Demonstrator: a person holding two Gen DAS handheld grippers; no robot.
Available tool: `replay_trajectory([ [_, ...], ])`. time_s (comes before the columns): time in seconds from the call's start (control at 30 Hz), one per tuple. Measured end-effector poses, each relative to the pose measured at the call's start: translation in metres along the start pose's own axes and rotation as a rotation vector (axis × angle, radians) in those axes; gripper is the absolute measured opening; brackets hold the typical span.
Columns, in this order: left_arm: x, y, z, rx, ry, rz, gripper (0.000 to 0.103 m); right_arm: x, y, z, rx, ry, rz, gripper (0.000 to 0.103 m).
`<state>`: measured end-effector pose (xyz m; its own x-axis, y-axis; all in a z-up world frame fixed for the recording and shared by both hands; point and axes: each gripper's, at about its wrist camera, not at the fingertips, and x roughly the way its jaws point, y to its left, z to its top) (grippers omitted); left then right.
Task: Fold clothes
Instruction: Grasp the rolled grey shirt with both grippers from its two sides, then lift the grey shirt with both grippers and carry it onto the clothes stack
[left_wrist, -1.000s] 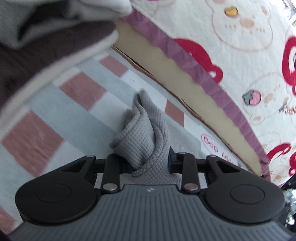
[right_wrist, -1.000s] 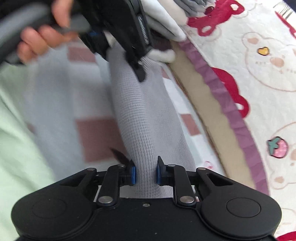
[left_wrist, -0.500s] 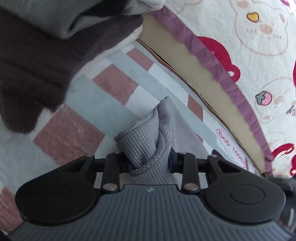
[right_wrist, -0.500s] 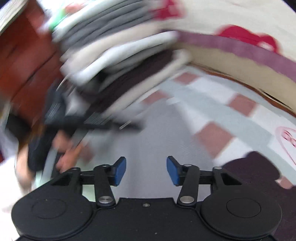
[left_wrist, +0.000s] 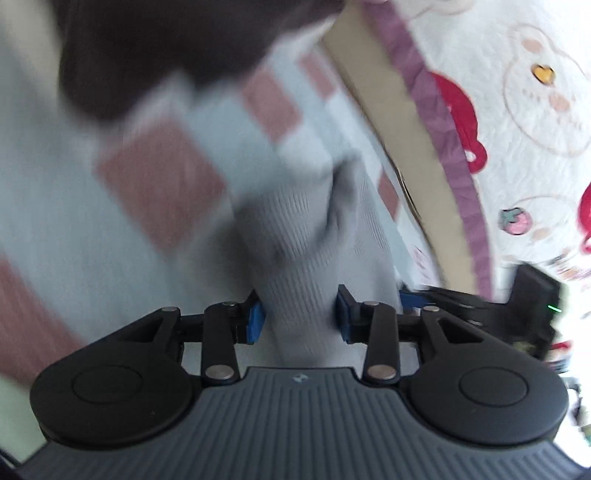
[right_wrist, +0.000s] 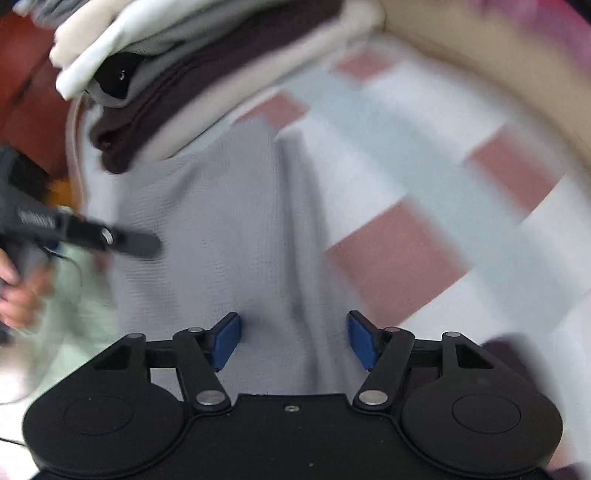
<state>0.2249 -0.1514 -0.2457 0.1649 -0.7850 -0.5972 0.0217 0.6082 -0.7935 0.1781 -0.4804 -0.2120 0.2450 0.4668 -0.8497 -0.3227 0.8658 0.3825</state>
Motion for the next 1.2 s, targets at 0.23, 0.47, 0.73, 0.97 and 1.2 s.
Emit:
replay_trajectory([
  [0.23, 0.017, -0.012, -0.015, 0.049, -0.036, 0.039, 0.043, 0.001, -0.018, 0.011, 0.059, -0.01, 0.083, 0.064],
  [0.47, 0.013, -0.073, -0.035, 0.522, -0.159, 0.216, 0.021, -0.001, 0.021, 0.004, -0.071, -0.128, 0.009, 0.034],
  [0.73, 0.007, -0.104, -0.05, 0.755, -0.262, 0.26, 0.021, -0.019, 0.03, -0.006, -0.024, -0.22, -0.074, 0.035],
  [0.97, 0.014, -0.069, -0.024, 0.568, -0.209, 0.19, 0.021, 0.005, 0.01, 0.002, 0.036, -0.184, -0.075, 0.062],
  [1.2, 0.007, -0.1, -0.048, 0.789, -0.263, 0.23, 0.021, -0.013, 0.025, -0.027, 0.024, -0.368, -0.035, 0.034],
])
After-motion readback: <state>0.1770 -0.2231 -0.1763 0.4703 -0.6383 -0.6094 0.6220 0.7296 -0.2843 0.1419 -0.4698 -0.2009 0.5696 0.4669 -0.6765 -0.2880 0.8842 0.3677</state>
